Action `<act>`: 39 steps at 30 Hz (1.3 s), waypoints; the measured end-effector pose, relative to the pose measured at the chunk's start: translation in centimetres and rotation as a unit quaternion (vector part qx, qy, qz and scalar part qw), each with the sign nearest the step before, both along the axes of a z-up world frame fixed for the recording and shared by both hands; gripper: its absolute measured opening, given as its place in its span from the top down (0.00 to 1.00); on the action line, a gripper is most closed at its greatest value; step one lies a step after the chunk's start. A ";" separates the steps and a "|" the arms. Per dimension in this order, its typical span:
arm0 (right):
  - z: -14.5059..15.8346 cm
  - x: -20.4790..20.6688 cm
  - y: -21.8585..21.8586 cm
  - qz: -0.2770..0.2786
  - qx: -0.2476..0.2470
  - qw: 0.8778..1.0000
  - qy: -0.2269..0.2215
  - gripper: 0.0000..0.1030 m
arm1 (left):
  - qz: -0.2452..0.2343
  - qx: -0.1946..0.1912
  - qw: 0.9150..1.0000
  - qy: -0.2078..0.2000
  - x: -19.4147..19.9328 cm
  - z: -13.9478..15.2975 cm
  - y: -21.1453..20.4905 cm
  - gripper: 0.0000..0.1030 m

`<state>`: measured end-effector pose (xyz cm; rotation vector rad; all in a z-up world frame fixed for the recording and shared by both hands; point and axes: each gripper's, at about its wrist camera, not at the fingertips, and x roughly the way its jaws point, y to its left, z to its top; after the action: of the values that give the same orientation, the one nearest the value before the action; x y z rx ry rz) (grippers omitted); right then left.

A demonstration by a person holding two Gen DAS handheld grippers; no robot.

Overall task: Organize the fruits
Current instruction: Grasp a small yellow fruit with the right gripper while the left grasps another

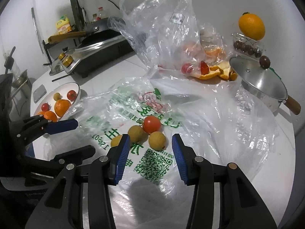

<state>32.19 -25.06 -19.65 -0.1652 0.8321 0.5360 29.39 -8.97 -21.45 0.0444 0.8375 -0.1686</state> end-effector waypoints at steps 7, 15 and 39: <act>-1.3 1.3 0.3 0.006 -0.006 1.000 0.018 0.58 | 0.010 -0.008 1.000 0.008 1.2 -0.7 0.2 0.41; -2.5 2.5 0.7 0.011 -0.019 0.999 0.034 0.63 | 0.008 -0.008 1.000 0.011 1.9 -0.9 0.1 0.41; -1.8 2.3 -1.5 -0.009 0.012 1.000 0.018 0.74 | -0.045 0.043 0.998 -0.011 2.4 -1.2 -3.8 0.60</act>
<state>34.46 -26.58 -21.41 -0.1267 0.8610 0.5337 31.81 -12.80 -22.63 0.1641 0.8210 -0.2172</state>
